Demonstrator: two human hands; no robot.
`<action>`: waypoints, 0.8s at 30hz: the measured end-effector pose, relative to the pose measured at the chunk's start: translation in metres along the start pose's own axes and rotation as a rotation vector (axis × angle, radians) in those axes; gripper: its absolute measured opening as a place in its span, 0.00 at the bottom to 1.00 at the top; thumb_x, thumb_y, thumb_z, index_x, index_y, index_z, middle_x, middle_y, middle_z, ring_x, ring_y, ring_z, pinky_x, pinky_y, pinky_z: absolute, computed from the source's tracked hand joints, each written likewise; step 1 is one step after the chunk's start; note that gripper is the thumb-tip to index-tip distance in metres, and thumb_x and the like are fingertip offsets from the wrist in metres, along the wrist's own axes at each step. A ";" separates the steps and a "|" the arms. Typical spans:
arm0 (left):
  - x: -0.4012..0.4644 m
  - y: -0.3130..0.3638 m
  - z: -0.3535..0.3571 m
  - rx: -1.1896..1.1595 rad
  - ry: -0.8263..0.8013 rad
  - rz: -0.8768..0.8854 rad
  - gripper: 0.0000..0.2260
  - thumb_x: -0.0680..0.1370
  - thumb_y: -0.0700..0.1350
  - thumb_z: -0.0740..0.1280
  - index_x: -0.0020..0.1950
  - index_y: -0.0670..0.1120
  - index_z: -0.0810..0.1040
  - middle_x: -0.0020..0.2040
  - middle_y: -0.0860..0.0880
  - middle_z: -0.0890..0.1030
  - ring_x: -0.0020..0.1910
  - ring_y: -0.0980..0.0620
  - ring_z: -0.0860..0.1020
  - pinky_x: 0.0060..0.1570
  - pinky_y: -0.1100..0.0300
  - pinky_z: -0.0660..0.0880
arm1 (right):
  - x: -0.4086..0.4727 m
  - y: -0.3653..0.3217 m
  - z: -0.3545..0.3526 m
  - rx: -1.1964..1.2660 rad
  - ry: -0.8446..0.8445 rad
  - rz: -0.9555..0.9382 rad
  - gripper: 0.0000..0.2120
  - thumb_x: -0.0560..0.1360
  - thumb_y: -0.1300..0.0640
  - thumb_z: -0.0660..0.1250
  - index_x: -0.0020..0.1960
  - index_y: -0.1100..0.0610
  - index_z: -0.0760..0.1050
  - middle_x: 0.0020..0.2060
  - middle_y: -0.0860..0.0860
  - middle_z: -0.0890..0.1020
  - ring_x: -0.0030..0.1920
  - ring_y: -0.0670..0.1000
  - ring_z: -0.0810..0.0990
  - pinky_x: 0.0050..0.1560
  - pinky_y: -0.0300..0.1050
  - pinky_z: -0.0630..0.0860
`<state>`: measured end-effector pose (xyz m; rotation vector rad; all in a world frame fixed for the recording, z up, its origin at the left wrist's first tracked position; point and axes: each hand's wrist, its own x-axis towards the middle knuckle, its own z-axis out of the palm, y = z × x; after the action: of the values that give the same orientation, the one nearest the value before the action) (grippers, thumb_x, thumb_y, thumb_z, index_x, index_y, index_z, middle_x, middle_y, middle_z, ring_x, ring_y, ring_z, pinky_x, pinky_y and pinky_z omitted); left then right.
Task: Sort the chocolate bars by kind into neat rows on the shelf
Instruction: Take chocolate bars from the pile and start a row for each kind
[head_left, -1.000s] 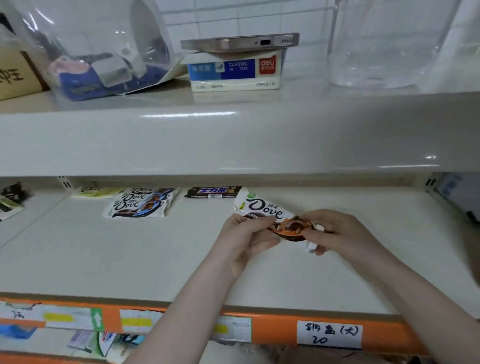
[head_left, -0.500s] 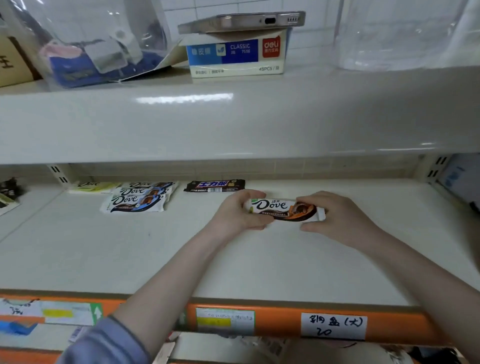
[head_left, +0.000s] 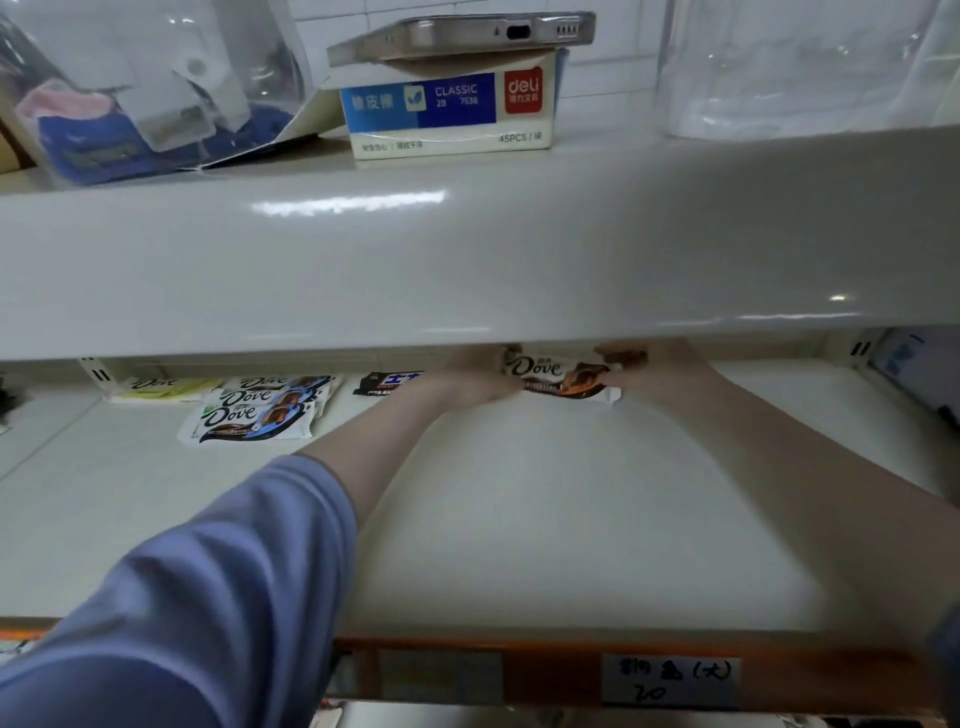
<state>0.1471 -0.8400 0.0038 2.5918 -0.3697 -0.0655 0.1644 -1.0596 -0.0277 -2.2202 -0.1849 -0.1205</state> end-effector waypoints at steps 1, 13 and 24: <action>0.003 -0.002 0.004 0.009 0.022 -0.009 0.13 0.74 0.43 0.67 0.58 0.46 0.75 0.47 0.47 0.78 0.44 0.51 0.73 0.35 0.62 0.66 | 0.004 0.003 0.002 0.040 0.004 0.019 0.16 0.66 0.69 0.71 0.54 0.63 0.79 0.44 0.54 0.80 0.49 0.55 0.79 0.60 0.52 0.73; 0.019 -0.023 0.024 0.259 0.098 0.029 0.16 0.77 0.51 0.64 0.63 0.46 0.77 0.55 0.42 0.79 0.60 0.44 0.71 0.55 0.58 0.66 | 0.014 0.011 0.011 -0.138 0.053 -0.053 0.10 0.72 0.62 0.67 0.52 0.60 0.80 0.52 0.55 0.83 0.53 0.51 0.79 0.48 0.36 0.68; 0.012 -0.029 0.042 0.401 0.228 0.046 0.15 0.76 0.54 0.62 0.57 0.48 0.77 0.51 0.47 0.80 0.56 0.44 0.73 0.52 0.57 0.65 | 0.000 0.011 0.011 -0.342 -0.046 -0.240 0.13 0.71 0.58 0.66 0.52 0.44 0.80 0.32 0.44 0.77 0.39 0.49 0.75 0.36 0.42 0.66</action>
<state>0.1612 -0.8397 -0.0465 2.9403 -0.3902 0.3521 0.1664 -1.0575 -0.0433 -2.5350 -0.4885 -0.2479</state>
